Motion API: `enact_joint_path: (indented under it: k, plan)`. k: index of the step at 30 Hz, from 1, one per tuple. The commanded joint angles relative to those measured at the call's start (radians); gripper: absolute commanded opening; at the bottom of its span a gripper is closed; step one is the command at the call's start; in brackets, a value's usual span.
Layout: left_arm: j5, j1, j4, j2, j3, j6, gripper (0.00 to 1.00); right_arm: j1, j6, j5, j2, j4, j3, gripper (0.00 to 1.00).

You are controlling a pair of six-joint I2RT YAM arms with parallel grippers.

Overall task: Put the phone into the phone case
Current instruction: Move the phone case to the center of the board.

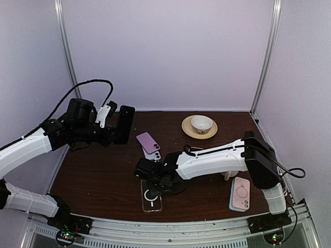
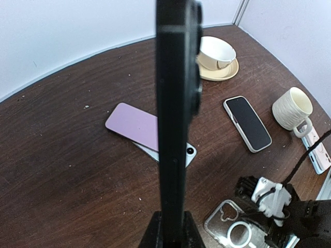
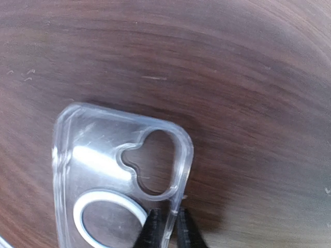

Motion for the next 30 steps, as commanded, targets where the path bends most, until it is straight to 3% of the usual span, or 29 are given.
enact_joint_path:
  k: [1,7,11,14,17,21,25,28,30]
  plan:
    - [0.017,0.009,0.073,-0.025,0.003,0.013,0.00,-0.036,0.031,0.100,-0.116,-0.090,-0.119,0.06]
    - [0.098,0.008,0.087,-0.015,0.006,0.016,0.00,-0.084,0.046,0.123,-0.255,-0.069,-0.329,0.03]
    - [0.256,0.007,0.151,-0.015,-0.010,0.020,0.00,-0.128,0.011,0.025,-0.307,0.120,-0.465,0.04]
    - [0.346,0.000,0.185,-0.021,-0.019,0.034,0.00,-0.144,-0.027,-0.018,-0.355,0.195,-0.503,0.20]
    - [0.395,-0.023,0.204,-0.035,-0.025,0.076,0.00,-0.150,-0.081,0.018,-0.426,0.121,-0.476,0.46]
    - [0.451,-0.048,0.247,-0.052,-0.032,0.069,0.00,-0.151,-0.216,0.070,-0.563,0.006,-0.408,0.64]
    - [0.266,-0.095,0.257,-0.076,-0.012,0.012,0.00,-0.141,-0.283,0.054,-0.710,0.080,-0.384,0.80]
    - [0.181,-0.149,0.301,-0.107,-0.017,0.000,0.00,-0.098,-0.371,0.039,-0.739,0.215,-0.310,0.98]
    - [0.181,-0.160,0.345,-0.128,-0.026,-0.038,0.00,-0.061,-0.460,-0.005,-0.713,0.283,-0.222,1.00]
